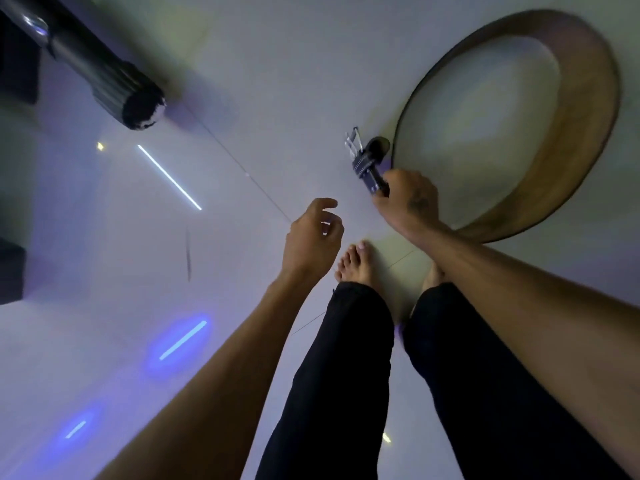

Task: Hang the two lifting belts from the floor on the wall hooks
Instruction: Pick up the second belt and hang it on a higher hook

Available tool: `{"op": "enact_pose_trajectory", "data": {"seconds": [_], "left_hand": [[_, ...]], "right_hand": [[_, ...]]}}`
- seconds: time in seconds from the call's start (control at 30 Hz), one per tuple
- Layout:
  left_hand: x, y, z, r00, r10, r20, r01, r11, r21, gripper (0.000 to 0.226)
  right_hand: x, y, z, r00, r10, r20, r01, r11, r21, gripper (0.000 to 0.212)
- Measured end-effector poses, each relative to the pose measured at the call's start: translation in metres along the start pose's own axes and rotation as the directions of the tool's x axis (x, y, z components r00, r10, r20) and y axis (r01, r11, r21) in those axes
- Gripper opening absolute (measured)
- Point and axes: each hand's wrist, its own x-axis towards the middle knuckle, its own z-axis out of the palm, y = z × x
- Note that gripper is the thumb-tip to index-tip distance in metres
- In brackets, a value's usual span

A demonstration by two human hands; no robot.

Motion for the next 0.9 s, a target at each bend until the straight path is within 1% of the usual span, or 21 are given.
{"op": "enact_pose_trajectory", "data": {"seconds": [0.07,0.13,0.2,0.27,0.3,0.33,0.4,0.47,0.57,0.67,0.77,0.83,0.87,0.9], "left_hand": [[-0.019,0.027,-0.007,0.999,-0.019,-0.03,0.017,0.998,-0.064,0.038],[-0.039,0.059,-0.016,0.999,0.026,-0.027,-0.027,0.999,-0.047,0.049],[-0.062,0.097,-0.03,0.998,0.066,0.006,-0.065,0.998,-0.01,0.068],[-0.093,0.14,-0.048,0.997,0.069,0.042,-0.066,0.996,-0.062,0.088],[-0.111,0.163,-0.059,0.995,0.085,0.052,-0.079,0.992,-0.102,0.092],[-0.131,0.186,-0.07,0.99,0.131,0.057,-0.123,0.984,-0.13,0.089],[-0.168,0.23,-0.092,0.959,0.279,0.053,-0.27,0.952,-0.142,0.07],[-0.214,0.274,-0.114,0.901,0.428,0.066,-0.416,0.898,-0.141,0.053],[-0.279,0.329,-0.14,0.822,0.565,0.068,-0.554,0.822,-0.129,0.048],[-0.344,0.37,-0.159,0.721,0.691,0.052,-0.681,0.72,-0.136,0.051],[-0.403,0.404,-0.176,0.585,0.81,0.042,-0.792,0.581,-0.187,0.056],[-0.437,0.422,-0.189,0.505,0.862,0.052,-0.836,0.503,-0.218,0.059],[-0.453,0.429,-0.196,0.476,0.877,0.07,-0.845,0.477,-0.243,0.06],[-0.468,0.436,-0.204,0.46,0.885,0.073,-0.846,0.462,-0.266,0.061]], "right_hand": [[-0.027,0.003,-0.033,1.0,0.012,0.02,-0.014,0.995,0.097,0.018],[-0.061,0.003,-0.078,1.0,-0.009,0.012,0.006,0.985,0.171,0.015],[-0.096,0.004,-0.128,1.0,-0.009,-0.013,0.012,0.968,0.25,0.011],[-0.13,0.007,-0.183,0.999,0.008,-0.036,0.005,0.942,0.337,0.007],[-0.149,0.008,-0.212,0.999,0.015,-0.05,0.005,0.923,0.384,0.005],[-0.168,0.009,-0.244,0.997,0.025,-0.066,0.005,0.904,0.427,0.005],[-0.206,0.008,-0.301,0.994,0.043,-0.103,0.012,0.873,0.487,0.007],[-0.248,0.003,-0.355,0.989,0.054,-0.136,0.026,0.852,0.523,0.01],[-0.304,-0.003,-0.418,0.979,0.042,-0.201,0.091,0.787,0.611,0.014],[-0.36,-0.014,-0.464,0.968,0.05,-0.246,0.15,0.674,0.724,0.015],[-0.411,-0.034,-0.5,0.946,0.06,-0.319,0.226,0.583,0.78,0.021],[-0.445,-0.051,-0.523,0.92,0.064,-0.388,0.294,0.541,0.788,0.024],[-0.463,-0.059,-0.534,0.905,0.067,-0.421,0.327,0.525,0.786,0.024],[-0.479,-0.066,-0.543,0.891,0.069,-0.45,0.356,0.509,0.783,0.024]]}}
